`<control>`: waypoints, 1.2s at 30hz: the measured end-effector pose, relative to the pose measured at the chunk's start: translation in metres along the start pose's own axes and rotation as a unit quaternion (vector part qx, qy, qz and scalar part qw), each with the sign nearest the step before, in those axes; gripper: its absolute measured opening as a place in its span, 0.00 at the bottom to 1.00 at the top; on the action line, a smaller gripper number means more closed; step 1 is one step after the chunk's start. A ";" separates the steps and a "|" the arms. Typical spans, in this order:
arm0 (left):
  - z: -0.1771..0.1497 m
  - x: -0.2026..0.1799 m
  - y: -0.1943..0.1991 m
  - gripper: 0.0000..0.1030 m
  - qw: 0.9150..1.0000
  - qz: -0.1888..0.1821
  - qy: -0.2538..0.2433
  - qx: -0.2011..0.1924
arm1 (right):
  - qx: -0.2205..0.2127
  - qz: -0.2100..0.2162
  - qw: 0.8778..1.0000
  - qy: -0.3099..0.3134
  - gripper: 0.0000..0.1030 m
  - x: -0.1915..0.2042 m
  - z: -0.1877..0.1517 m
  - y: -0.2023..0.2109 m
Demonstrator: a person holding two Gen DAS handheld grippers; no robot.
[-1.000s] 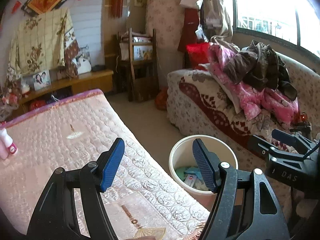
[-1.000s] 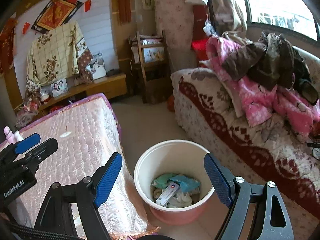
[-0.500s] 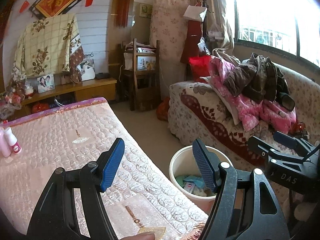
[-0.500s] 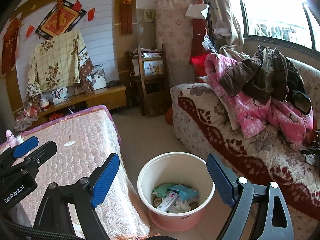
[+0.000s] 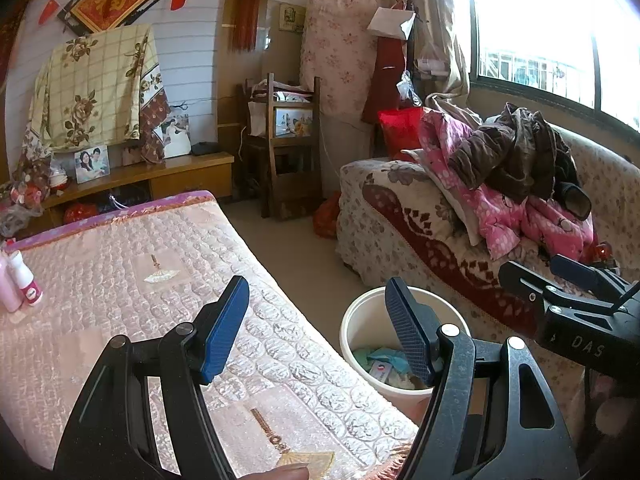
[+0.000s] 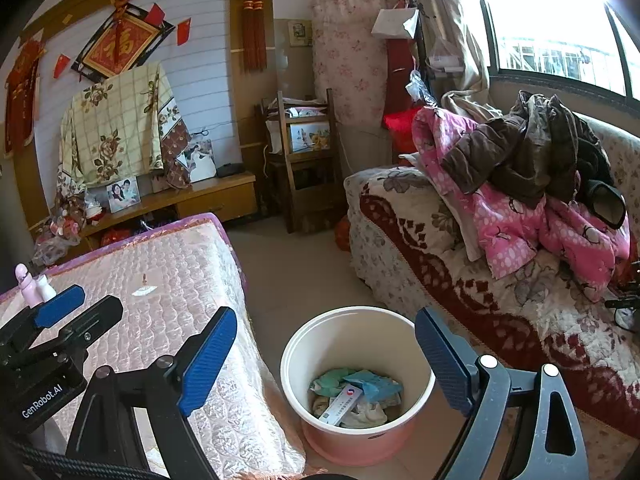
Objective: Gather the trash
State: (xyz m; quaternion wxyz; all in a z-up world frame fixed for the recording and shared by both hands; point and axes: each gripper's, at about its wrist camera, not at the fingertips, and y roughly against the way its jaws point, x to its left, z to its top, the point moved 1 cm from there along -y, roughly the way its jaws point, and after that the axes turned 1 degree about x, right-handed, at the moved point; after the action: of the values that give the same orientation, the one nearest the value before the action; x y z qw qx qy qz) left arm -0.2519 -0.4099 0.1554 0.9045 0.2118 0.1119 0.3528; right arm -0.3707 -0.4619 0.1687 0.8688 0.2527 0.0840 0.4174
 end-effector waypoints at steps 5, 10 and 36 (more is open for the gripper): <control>0.000 0.000 -0.002 0.68 1.000 -0.001 0.004 0.002 | 0.001 0.002 1.000 -0.001 0.88 0.001 0.000 0.000; 0.000 0.000 -0.002 0.68 1.000 -0.003 0.005 0.002 | 0.005 0.003 1.000 0.002 0.88 0.001 0.001 -0.003; -0.007 0.002 -0.013 0.68 1.000 -0.020 0.008 0.023 | 0.023 0.001 1.000 0.008 0.89 -0.003 -0.001 -0.018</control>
State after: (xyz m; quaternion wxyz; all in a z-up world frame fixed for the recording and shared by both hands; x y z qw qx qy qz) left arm -0.2448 -0.4149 0.1428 0.9055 0.2271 0.1316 0.3336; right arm -0.3606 -0.4727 0.1587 0.8619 0.2690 0.1004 0.4180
